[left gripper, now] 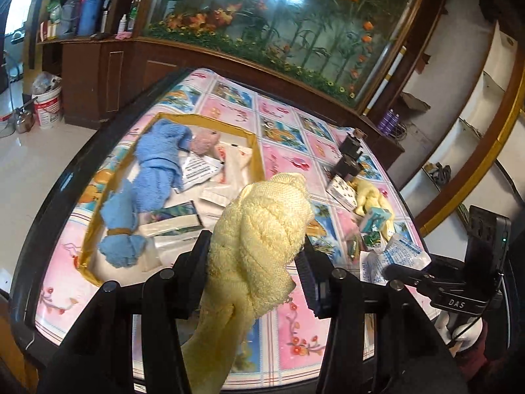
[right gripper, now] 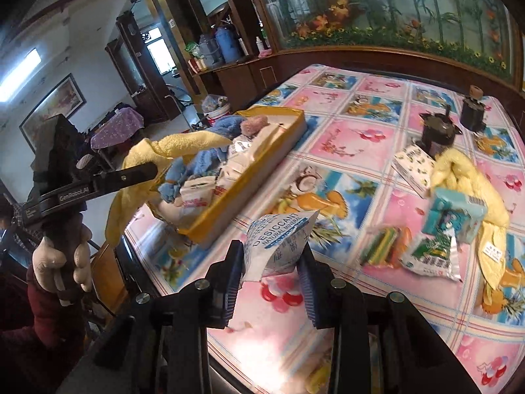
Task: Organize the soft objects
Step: 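Carry the yellow towel and desiccant packet over the box and open both tools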
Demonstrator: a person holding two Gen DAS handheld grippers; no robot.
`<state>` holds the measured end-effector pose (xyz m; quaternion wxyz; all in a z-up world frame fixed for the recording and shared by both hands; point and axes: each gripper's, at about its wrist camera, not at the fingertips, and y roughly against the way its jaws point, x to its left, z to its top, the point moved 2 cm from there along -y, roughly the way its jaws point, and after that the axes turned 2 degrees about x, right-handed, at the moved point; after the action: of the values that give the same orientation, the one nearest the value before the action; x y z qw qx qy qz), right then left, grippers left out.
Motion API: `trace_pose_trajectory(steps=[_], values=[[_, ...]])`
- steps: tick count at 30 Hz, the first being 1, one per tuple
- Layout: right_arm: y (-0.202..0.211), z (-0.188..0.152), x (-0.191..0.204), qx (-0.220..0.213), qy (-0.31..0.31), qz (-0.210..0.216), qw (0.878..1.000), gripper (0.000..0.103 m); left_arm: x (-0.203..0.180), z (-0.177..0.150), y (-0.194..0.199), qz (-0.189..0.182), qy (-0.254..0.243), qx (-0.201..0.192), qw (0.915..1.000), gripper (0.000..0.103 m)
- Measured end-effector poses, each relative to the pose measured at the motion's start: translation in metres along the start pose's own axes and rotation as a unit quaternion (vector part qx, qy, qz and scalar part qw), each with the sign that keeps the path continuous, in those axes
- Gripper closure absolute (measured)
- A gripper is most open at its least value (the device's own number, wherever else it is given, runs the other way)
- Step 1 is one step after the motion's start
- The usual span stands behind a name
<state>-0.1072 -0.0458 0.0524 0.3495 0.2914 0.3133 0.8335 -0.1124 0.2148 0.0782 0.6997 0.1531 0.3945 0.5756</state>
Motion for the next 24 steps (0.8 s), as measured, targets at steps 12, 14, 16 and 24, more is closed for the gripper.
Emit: trace_pose_trajectory(steps=[12,14,16,24], values=[[-0.086,0.070,0.068,0.040,0.039,0.043,0.997,0.069,0.067,0.022,-0.053,0.027,0.082,0.025,0.9960,0.053],[-0.101,0.077,0.076,0.048,0.046,0.043,0.997,0.069,0.073,0.020,-0.053,0.016,0.090,0.030,0.9953,0.050],[-0.116,0.083,0.081,0.055,0.051,0.040,0.996,0.068,0.075,0.018,-0.051,0.008,0.093,0.029,0.9952,0.044],[-0.147,0.095,0.072,0.048,0.042,0.017,0.998,0.045,0.067,0.011,-0.024,0.005,0.090,0.006,0.9959,0.033]])
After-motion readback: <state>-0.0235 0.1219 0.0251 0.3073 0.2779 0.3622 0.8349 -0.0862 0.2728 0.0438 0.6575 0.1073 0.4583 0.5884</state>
